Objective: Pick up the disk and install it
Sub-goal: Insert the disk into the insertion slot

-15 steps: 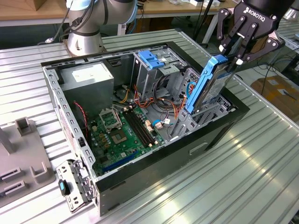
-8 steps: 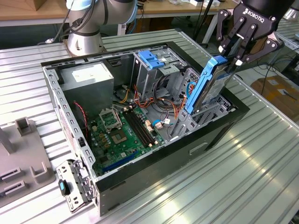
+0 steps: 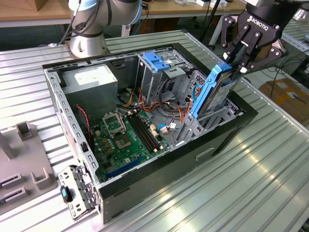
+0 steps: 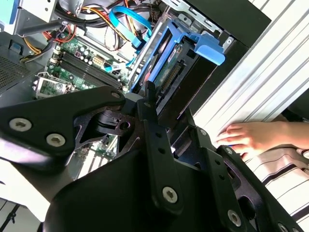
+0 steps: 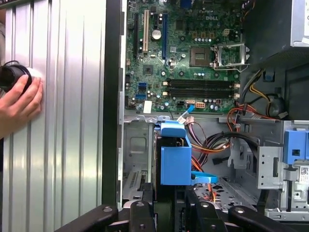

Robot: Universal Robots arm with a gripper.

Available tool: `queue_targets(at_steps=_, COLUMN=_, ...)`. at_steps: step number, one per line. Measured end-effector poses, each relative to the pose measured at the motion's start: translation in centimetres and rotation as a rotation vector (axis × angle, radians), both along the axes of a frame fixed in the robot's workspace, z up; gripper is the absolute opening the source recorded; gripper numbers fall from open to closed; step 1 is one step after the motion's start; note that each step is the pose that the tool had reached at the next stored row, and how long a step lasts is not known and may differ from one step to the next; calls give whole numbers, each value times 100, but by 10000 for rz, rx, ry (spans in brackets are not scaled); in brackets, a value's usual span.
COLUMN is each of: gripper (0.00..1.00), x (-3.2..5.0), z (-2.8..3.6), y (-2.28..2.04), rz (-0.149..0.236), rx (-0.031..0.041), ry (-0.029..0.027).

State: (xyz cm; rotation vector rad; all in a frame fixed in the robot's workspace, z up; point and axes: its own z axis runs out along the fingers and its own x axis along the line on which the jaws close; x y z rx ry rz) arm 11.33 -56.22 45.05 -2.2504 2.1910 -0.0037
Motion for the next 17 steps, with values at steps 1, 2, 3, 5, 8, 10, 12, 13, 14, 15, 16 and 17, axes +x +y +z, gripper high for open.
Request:
queue_targets(at_steps=1, gripper=35, x=0, z=-20, y=0, rz=0, rx=0, ry=0)
queue_targets(at_steps=2, gripper=35, x=0, z=-27, y=0, rz=0, rx=0, ry=0)
queue_targets(at_steps=3, gripper=35, x=0, z=-28, y=0, rz=0, rx=-2, ry=0)
queue_targets(at_steps=5, gripper=35, x=0, z=-29, y=0, rz=0, rx=-1, ry=0)
queue_targets(at_steps=8, gripper=35, x=0, z=-78, y=0, rz=0, rx=1, ry=0)
queue_targets(at_steps=10, gripper=35, x=0, z=-119, y=0, rz=0, rx=-1, ry=0)
queue_targets(at_steps=12, gripper=35, x=0, z=-150, y=0, rz=0, rx=0, ry=0)
queue_targets(at_steps=13, gripper=35, x=0, z=-171, y=0, rz=0, rx=0, ry=0)
queue_targets(at_steps=14, gripper=35, x=0, z=-204, y=0, rz=0, rx=1, ry=0)
queue_targets(at_steps=15, gripper=35, x=0, z=-223, y=0, rz=0, rx=0, ry=0)
queue_targets(at_steps=16, gripper=35, x=0, z=-241, y=0, rz=0, rx=0, ry=0)
queue_targets(at_steps=17, gripper=35, x=0, z=-265, y=0, rz=0, rx=-1, ry=0)
